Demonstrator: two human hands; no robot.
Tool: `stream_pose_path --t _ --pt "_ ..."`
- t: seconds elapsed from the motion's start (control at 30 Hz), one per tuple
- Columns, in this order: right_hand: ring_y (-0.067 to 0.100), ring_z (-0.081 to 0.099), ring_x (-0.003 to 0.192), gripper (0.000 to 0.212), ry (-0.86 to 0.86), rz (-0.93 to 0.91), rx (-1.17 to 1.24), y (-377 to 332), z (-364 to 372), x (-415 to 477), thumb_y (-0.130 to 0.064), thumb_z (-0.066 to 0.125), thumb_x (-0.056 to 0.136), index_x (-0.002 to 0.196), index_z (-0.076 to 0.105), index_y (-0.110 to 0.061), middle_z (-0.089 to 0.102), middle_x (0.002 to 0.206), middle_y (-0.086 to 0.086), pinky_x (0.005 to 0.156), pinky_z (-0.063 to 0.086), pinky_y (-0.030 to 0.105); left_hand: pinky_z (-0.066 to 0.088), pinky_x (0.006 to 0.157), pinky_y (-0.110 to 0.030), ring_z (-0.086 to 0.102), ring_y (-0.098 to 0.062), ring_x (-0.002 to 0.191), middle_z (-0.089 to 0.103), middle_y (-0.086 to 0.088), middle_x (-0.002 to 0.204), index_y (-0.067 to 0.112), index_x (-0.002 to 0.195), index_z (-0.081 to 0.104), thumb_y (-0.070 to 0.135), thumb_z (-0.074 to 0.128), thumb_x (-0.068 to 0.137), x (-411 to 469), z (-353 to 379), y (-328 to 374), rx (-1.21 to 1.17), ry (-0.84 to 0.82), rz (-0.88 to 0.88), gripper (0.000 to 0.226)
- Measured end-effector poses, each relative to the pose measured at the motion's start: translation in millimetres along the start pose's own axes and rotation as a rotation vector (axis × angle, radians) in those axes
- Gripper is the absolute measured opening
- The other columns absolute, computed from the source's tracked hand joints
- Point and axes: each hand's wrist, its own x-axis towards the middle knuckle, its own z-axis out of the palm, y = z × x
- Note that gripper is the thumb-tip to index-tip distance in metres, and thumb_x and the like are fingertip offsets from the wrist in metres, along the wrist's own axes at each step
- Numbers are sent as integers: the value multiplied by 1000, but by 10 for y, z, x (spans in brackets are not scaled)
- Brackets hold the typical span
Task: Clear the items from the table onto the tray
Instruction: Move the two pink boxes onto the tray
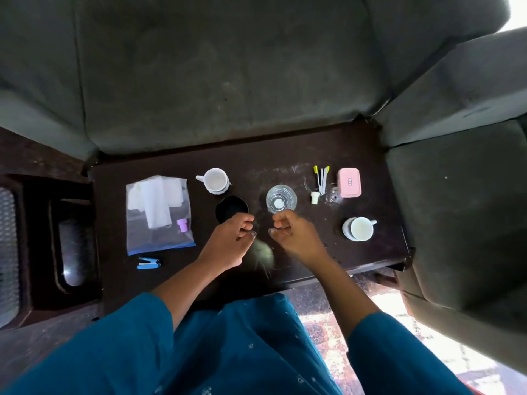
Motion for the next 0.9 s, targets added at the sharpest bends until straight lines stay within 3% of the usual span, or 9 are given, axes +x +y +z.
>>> stream_pose_path --t 0.07,0.2,0.33,0.53,0.63,0.77,0.9 --pt "17 63 87 25 33 10 12 -46 6 -10 -22 69 79 102 59 -19 60 89 -5 89 51 41 40 78 -12 57 -7 93 63 -8 116 13 123 52 15 56 88 24 -13 19 7 -38 10 35" --pt "15 63 88 25 57 24 -16 -103 32 -52 -26 67 79 103 57 -21 61 92 -7 87 51 37 44 84 -20 58 -9 94 63 -8 114 12 122 53 13 56 88 154 13 152 18 -61 65 35" --pt "18 62 95 31 157 69 -73 21 -120 -24 -27 67 79 107 57 -19 66 103 0 80 43 24 47 83 -25 60 -11 87 63 -5 105 13 117 56 13 57 86 264 107 326 -30 -35 82 31" --pt "28 59 107 41 221 113 -190 330 -555 257 -28 68 78 115 56 -13 65 115 10 85 42 29 49 92 -35 62 -22 100 64 -7 112 14 118 54 18 62 83 570 345 625 -14 -48 80 36" --pt "30 58 108 41 189 159 -201 542 -786 428 -28 66 80 117 54 -16 65 117 10 84 41 29 45 92 -29 58 -23 108 58 -8 120 15 130 43 21 66 82 783 577 783 -64 -98 3 53" --pt "33 55 113 47 162 162 -229 879 -1128 713 -25 67 79 122 51 -19 63 119 12 94 39 35 41 97 -28 50 -19 118 51 -10 135 14 139 28 19 68 82 1140 1078 1023 -84 -205 -97 70" --pt "37 34 130 60 97 204 -349 1234 -1366 1071 -26 60 81 136 36 -27 37 142 20 104 29 38 43 101 -37 53 -23 117 53 -7 132 11 134 33 17 70 79 1528 1479 1225 -76 -154 -132 67"
